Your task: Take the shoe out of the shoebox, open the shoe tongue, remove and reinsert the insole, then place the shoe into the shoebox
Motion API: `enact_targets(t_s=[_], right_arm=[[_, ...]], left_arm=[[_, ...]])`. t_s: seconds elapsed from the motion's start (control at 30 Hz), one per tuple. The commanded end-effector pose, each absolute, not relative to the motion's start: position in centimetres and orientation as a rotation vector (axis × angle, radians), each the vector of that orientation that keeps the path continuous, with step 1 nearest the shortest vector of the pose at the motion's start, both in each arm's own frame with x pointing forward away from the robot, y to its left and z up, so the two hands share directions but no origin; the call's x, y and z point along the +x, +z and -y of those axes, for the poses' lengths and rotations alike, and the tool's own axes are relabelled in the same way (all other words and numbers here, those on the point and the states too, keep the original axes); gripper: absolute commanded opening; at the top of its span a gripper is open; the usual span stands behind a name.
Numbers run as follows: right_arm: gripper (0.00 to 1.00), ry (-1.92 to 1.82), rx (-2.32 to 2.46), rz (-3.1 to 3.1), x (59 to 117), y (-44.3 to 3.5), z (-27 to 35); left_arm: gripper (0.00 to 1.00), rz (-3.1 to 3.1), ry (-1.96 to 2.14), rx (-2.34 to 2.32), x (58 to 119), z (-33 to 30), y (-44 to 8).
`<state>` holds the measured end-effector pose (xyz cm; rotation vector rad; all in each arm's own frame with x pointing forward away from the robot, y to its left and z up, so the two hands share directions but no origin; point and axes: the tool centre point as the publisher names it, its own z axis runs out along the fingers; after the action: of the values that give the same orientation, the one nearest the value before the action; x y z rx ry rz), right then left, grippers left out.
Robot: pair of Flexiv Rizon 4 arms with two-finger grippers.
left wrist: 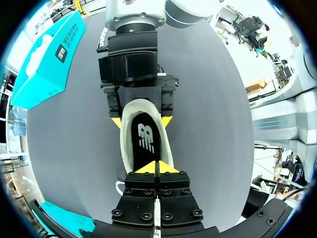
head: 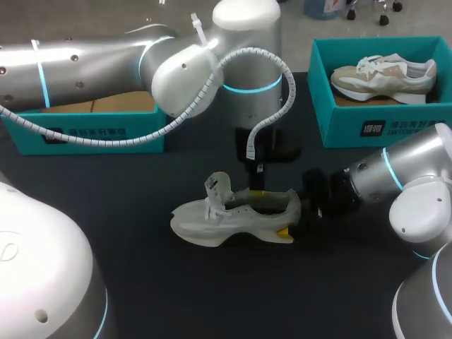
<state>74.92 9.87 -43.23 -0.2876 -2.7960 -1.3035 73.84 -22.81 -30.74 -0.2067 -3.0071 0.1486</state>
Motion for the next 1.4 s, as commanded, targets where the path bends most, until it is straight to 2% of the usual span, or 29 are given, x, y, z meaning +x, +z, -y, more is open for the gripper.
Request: enact_targets(t_s=[0.03,0.2,0.8,1.4], right_arm=[[0.0,-1.302,-0.291,2.798,74.9,-43.6,-10.0],[0.0,-1.302,-0.291,2.798,74.9,-43.6,-10.0],[0.0,-1.302,-0.291,2.798,74.9,-43.6,-10.0],[0.0,-1.302,-0.291,2.798,74.9,-43.6,-10.0]], left_arm=[[0.0,3.009,0.146,-0.208,73.8,22.8,-30.7],[0.0,3.009,0.146,-0.208,73.8,22.8,-30.7],[0.0,2.954,0.235,-0.28,73.8,24.8,-36.4],[0.0,2.906,0.217,-0.305,72.5,24.2,-38.7]])
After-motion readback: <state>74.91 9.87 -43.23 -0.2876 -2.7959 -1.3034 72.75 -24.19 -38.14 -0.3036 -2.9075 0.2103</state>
